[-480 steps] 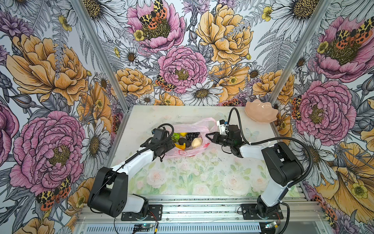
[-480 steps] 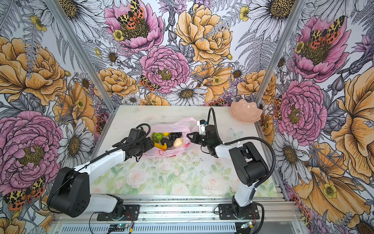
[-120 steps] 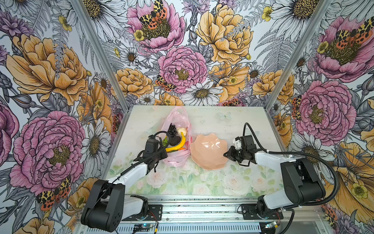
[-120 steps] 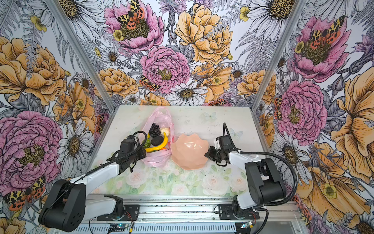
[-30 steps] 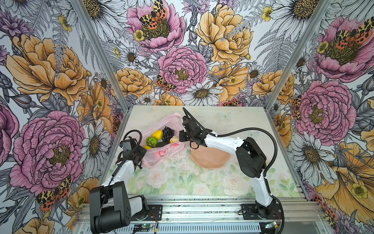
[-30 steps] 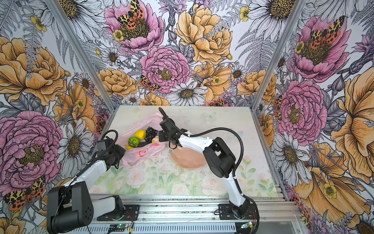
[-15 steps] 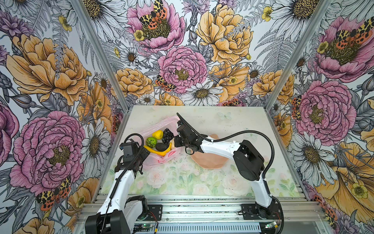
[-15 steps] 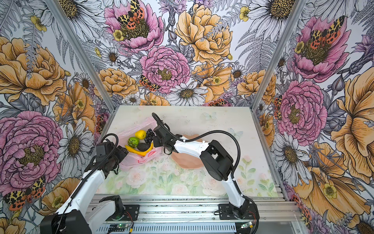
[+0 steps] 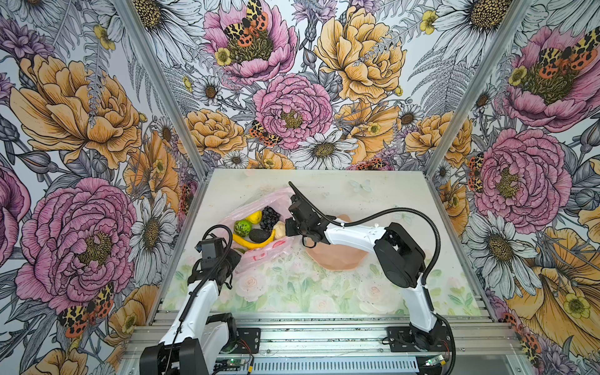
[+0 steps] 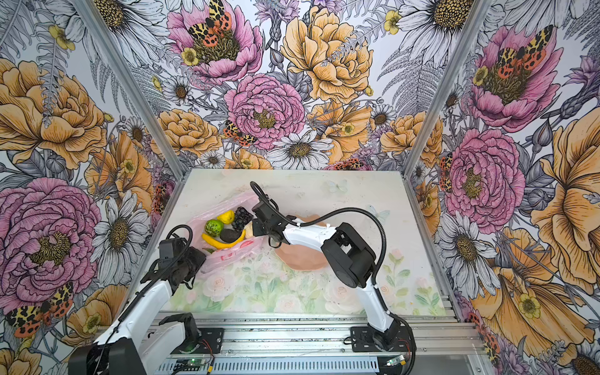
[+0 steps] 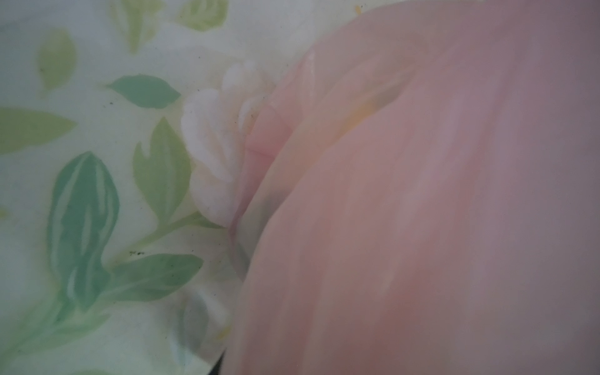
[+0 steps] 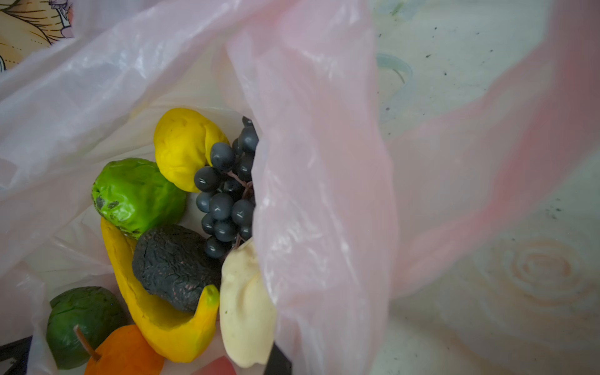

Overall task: Take the fake fruits out of the plastic bag
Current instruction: 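Move the right gripper over the bag opening while the left gripper holds the bag edge, then lower the right gripper into the bag and grasp the dark avocado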

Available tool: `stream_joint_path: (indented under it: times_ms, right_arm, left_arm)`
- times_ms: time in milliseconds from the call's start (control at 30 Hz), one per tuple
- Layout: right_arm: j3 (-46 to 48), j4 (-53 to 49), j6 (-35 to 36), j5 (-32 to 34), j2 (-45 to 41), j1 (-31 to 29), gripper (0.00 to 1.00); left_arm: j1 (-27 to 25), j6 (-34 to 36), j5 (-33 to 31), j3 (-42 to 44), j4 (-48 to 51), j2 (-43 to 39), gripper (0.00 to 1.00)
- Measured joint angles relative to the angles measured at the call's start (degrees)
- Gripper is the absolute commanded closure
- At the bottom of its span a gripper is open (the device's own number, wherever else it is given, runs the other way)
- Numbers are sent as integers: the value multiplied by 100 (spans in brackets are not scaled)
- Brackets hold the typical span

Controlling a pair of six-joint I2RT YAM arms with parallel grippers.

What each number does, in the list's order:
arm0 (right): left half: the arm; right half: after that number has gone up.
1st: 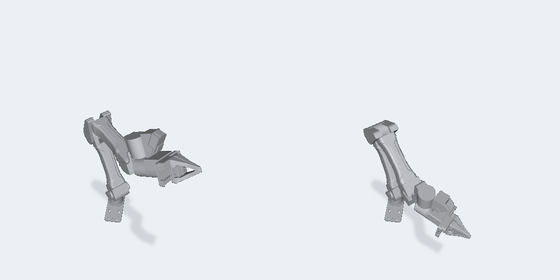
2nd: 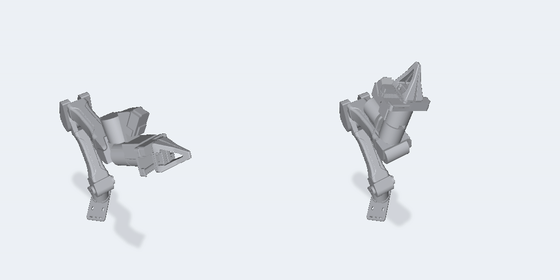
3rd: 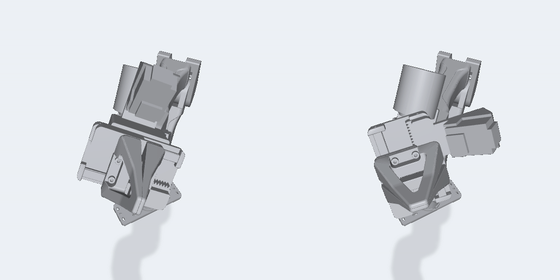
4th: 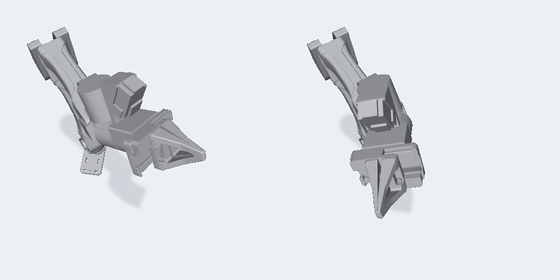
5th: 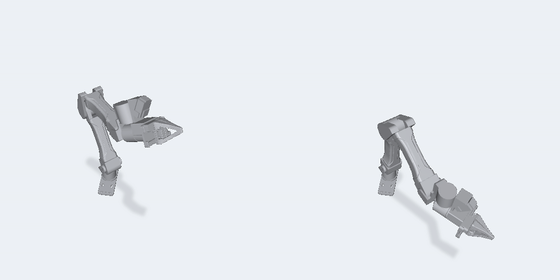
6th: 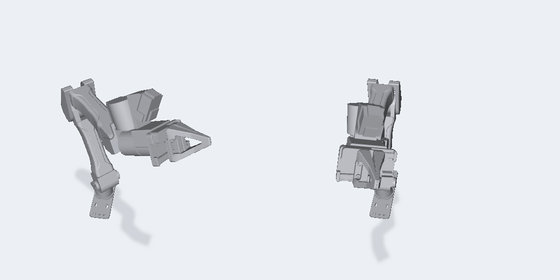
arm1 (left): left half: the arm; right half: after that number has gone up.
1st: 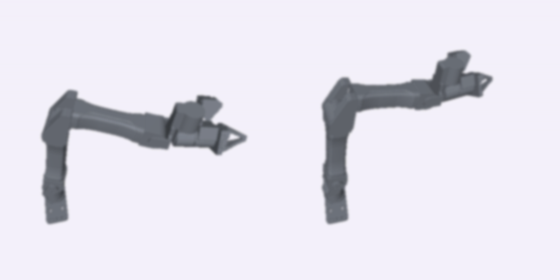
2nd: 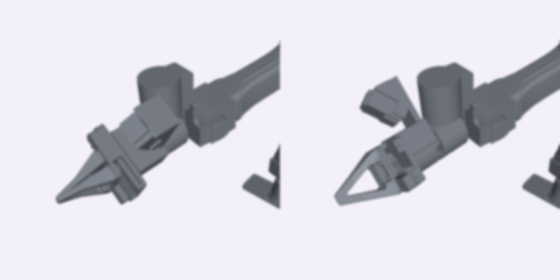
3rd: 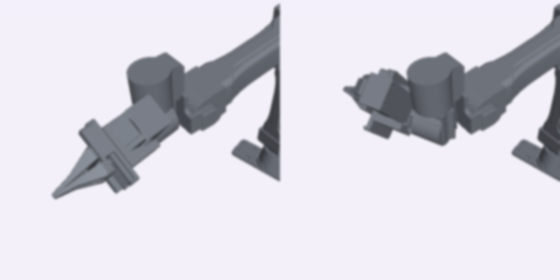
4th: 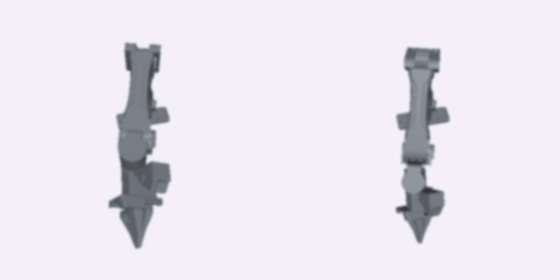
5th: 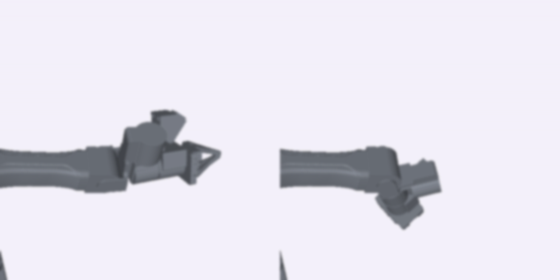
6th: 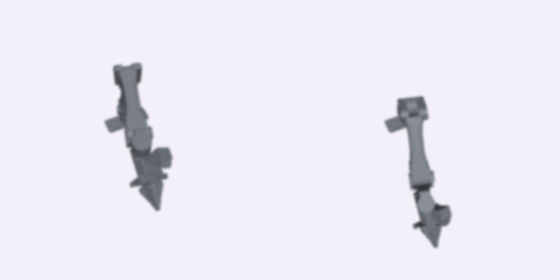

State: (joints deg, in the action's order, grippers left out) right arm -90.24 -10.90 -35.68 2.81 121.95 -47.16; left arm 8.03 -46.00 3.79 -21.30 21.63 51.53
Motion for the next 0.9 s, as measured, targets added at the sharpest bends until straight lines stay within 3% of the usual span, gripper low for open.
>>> stream_joint_path:
  times_ms: [300,400,533,633,733,900]
  right_arm:
    - [-861,48,-28,-393,584,304,100]
    - [-863,26,28,-452,629,315,84]
    - [-855,24,157,-457,588,332,53]
    - [-787,-39,254,-385,448,337,40]
    - [-654,-170,391,-216,166,315,32]
    - [-542,-459,588,234,-369,157,30]
  left_arm:
    - [-31,-341,227,529,15,-328,98]
    - [-31,-358,304,579,-46,-240,99]
    - [-31,-345,343,581,-118,-118,100]
    - [-42,-332,378,581,-219,9,100]
    - [-92,-313,417,579,-321,157,100]
    - [-413,-291,422,570,-455,293,100]
